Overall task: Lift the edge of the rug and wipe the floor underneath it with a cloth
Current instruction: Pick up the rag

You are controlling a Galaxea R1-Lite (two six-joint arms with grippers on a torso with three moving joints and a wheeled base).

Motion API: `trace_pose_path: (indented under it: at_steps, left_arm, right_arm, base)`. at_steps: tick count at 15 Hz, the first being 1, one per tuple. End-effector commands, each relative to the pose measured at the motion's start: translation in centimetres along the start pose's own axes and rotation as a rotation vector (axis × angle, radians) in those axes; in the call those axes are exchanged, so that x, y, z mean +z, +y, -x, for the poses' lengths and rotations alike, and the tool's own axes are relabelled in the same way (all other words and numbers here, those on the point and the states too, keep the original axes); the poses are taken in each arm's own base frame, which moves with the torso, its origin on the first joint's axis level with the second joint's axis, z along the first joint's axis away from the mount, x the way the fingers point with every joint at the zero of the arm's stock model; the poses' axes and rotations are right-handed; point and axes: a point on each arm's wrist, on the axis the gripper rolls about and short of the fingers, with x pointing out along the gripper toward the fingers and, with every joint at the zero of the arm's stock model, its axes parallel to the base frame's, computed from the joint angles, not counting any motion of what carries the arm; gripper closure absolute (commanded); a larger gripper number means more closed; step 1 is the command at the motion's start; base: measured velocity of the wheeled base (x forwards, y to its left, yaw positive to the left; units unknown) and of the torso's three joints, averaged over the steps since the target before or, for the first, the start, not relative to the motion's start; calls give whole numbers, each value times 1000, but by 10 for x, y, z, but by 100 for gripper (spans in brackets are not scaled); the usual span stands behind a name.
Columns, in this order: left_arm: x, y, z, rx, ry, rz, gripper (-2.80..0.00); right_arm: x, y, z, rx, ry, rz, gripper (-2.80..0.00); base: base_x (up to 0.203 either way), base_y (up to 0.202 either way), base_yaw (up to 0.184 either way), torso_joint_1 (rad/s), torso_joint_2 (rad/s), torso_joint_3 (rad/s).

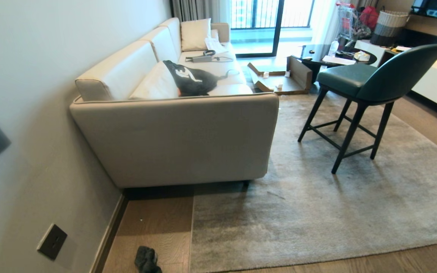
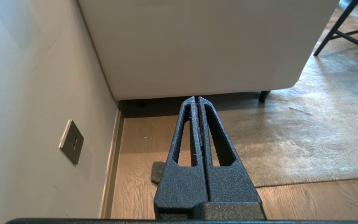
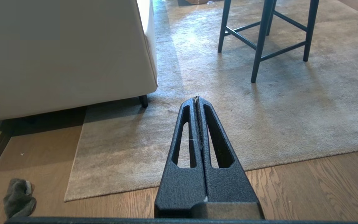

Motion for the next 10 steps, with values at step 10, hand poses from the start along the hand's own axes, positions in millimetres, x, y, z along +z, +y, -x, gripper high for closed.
trace_pose_path:
  at_steps: [10]
  left_arm:
    - [0, 0, 0, 0, 0, 0, 0]
  right_arm:
    - [0, 0, 0, 0, 2, 0, 0]
  base:
    - [0, 0, 0, 5, 30, 34]
